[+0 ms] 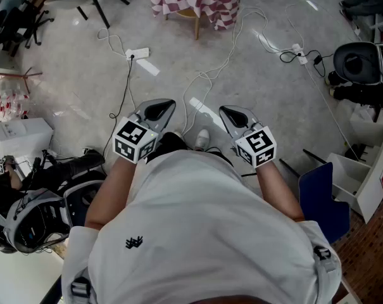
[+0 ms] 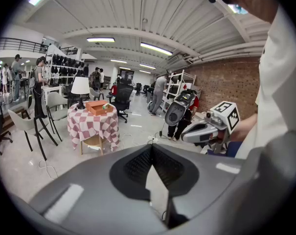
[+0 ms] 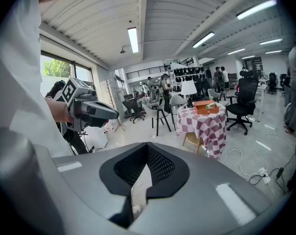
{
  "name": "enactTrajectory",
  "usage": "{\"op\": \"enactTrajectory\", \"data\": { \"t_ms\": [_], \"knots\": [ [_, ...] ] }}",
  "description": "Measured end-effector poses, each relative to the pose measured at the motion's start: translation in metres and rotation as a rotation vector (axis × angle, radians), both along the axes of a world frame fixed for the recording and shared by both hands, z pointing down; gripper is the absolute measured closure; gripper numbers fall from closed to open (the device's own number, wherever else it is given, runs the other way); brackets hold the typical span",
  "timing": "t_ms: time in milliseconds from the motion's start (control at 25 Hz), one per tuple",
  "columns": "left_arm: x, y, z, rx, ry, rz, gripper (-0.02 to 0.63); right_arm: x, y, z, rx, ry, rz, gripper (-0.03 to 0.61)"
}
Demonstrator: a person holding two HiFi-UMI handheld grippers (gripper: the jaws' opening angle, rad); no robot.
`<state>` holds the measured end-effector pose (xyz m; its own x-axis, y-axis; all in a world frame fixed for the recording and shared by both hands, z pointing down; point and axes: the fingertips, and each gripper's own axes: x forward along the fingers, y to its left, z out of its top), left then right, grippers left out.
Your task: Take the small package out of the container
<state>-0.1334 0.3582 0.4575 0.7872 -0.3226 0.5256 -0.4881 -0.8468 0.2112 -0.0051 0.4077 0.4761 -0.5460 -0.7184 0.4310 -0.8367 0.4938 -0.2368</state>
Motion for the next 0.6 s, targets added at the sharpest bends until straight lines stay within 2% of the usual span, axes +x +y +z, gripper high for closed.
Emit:
{"op": "enactTrajectory", "data": {
  "t_ms": [240, 440, 600],
  "knots": [
    [0.031, -0.03, 0.0, 0.012, 0.029, 0.004, 0.558, 0.028, -0.031, 0.005, 0.016, 0.016, 0.017, 0.578],
    [0.062, -0.055, 0.004, 0.013, 0.044, 0.057, 0.558, 0.046, -0.056, 0.01, 0.004, -0.007, 0.056, 0.578],
    [0.085, -0.1, 0.014, -0.003, 0.08, 0.098, 0.557, 0.059, -0.094, 0.012, 0.001, 0.014, 0.087, 0.577]
  ]
}}
